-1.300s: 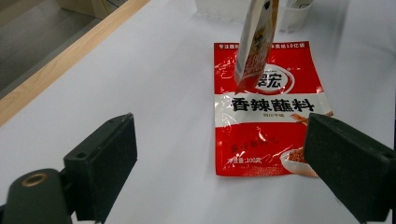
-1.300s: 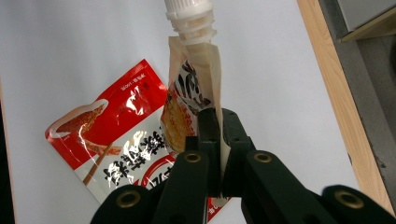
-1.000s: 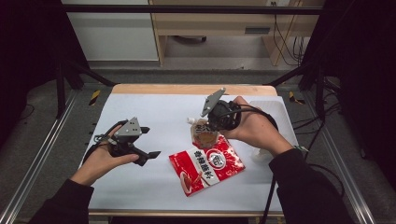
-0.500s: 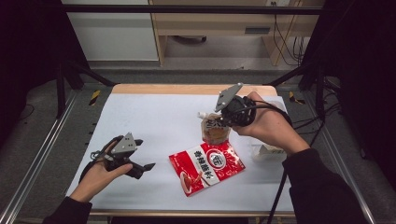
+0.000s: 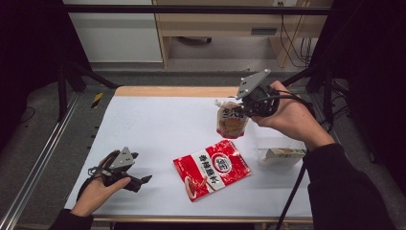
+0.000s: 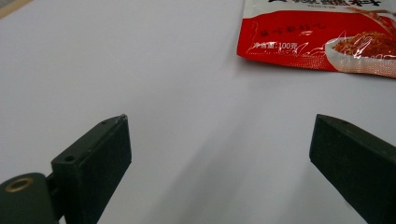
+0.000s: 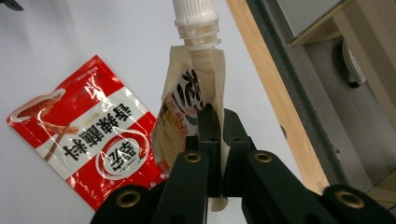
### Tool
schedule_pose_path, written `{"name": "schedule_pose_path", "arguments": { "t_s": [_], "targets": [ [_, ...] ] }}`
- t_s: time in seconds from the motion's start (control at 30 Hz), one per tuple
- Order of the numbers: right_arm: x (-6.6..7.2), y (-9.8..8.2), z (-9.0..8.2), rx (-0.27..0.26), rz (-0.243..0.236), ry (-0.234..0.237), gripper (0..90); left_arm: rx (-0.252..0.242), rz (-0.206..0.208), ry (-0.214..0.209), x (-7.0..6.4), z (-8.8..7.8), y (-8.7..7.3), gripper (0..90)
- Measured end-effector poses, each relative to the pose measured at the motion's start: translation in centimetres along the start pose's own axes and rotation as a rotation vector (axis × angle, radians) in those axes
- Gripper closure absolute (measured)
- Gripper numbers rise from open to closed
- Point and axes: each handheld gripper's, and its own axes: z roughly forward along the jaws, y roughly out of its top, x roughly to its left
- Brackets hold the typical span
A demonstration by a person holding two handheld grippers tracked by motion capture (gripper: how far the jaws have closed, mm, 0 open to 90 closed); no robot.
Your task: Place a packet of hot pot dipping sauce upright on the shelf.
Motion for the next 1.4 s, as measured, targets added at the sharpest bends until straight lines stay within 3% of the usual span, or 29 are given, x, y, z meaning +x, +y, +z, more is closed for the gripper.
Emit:
{"name": "schedule_pose_path", "arguments": {
  "t_s": [0.1,0.47,0.63,1.07,1.4],
  "targets": [
    [-0.6,-0.4,-0.5,-0.003,0.012,-0.017,89.7,0.0,0.002,0.033,0.1,-0.3,-0.4,5.5],
    [-2.2,-2.7,-2.0,0.016,0.04,-0.054,89.6,-0.012,-0.019,0.085,0.4,-1.3,-2.3,5.3],
    [-2.4,-3.6,-2.6,0.025,0.044,-0.061,89.6,0.005,-0.015,0.082,0.3,-1.3,-3.1,5.3],
    [-2.5,-5.5,-3.5,0.04,0.06,-0.064,89.5,0.005,-0.011,0.094,0.2,-1.3,-3.0,5.3],
    [-2.5,-7.8,-3.2,0.062,0.092,-0.06,89.4,0.024,0.002,0.093,0.1,-1.1,-3.1,5.3]
  ]
}}
